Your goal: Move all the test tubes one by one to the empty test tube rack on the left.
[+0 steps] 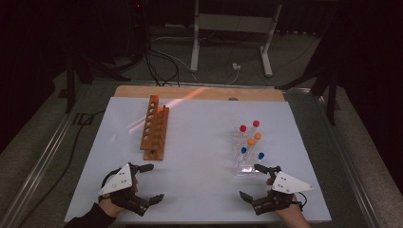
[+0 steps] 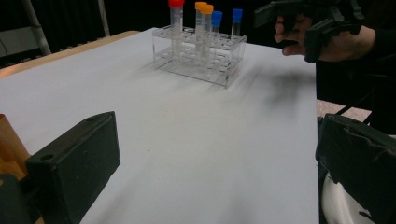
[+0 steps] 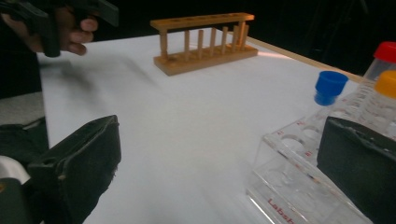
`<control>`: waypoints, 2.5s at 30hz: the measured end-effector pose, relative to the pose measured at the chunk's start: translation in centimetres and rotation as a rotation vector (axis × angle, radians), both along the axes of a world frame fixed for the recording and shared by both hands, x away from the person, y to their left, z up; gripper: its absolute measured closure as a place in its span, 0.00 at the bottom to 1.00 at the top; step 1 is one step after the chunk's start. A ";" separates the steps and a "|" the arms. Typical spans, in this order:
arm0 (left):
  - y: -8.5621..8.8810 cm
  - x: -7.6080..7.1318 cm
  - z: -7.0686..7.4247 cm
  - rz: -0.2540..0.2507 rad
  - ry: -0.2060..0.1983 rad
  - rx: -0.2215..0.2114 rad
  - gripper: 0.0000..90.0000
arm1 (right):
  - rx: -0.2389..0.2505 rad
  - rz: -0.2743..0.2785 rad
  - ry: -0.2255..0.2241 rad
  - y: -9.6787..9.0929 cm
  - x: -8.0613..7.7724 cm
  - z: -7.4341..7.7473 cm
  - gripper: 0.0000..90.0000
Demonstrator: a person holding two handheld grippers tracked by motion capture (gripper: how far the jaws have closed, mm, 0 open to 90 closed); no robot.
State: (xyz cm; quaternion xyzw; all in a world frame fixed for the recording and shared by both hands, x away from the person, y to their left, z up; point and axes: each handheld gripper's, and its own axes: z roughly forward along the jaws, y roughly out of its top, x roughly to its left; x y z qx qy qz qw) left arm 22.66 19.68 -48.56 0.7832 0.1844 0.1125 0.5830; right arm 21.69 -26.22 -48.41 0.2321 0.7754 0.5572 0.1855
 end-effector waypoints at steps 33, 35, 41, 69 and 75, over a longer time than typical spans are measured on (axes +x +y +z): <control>0.1 0.1 0.1 0.006 0.004 -0.018 0.01 | 0.019 -0.130 -0.056 -0.4 0.9 5.5 0.00; 0.1 0.1 0.1 0.007 0.004 -0.018 0.01 | 0.022 -0.141 -0.055 -0.5 1.2 5.7 0.00; 0.1 0.1 0.1 0.009 0.005 -0.019 0.01 | 0.007 -0.193 -0.055 -0.9 2.3 5.8 0.00; 0.2 0.1 0.1 0.007 0.013 -0.027 0.01 | -0.122 -0.355 0.204 -2.1 4.7 2.1 0.21; 0.2 0.1 0.1 0.007 0.015 -0.025 0.01 | -0.124 -0.387 0.214 -2.2 4.4 2.1 0.49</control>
